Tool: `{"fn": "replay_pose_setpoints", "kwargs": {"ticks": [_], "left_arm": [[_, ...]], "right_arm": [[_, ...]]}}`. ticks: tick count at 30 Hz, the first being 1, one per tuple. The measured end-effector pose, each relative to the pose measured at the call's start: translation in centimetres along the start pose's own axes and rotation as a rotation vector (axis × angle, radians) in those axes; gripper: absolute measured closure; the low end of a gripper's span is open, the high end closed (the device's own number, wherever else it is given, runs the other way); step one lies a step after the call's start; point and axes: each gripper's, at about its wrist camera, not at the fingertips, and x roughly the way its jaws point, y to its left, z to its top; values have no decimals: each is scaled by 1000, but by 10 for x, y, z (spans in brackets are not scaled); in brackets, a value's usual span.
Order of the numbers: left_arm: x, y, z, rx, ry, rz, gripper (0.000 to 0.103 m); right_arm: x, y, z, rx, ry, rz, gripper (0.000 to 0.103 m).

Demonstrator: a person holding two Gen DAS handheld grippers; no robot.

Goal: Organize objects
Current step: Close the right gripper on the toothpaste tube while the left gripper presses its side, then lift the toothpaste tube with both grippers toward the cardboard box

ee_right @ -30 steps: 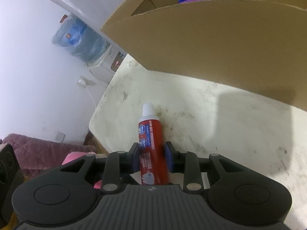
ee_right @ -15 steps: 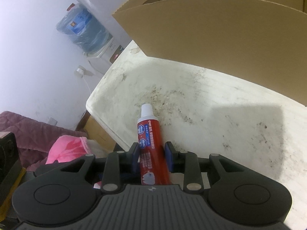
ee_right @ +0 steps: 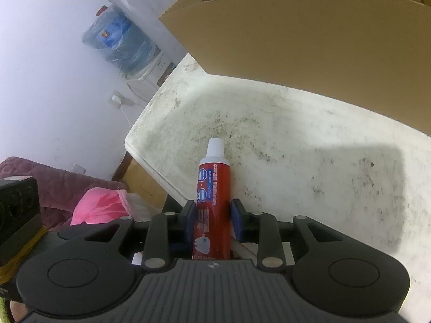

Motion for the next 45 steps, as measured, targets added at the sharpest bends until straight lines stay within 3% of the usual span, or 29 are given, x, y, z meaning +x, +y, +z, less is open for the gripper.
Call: {"fn": "replay_pose_setpoints", "kwargs": {"ticks": [7,20,31,45], "left_arm": [[-4,-5,-5,10,-5,11,58],[-4,-26,-3,97,-49,22,58],[-1,-35,7,164,-60,51,58],[6,-53,5,258,-50,134,58]], "right_arm": [[-2,-7,-2,49,-2,33,73],[-2,-52,-3,287,1,198,70],[4,-67,-4,360,17,284,69],[3,-73,-5,409,4,295,68]]}}
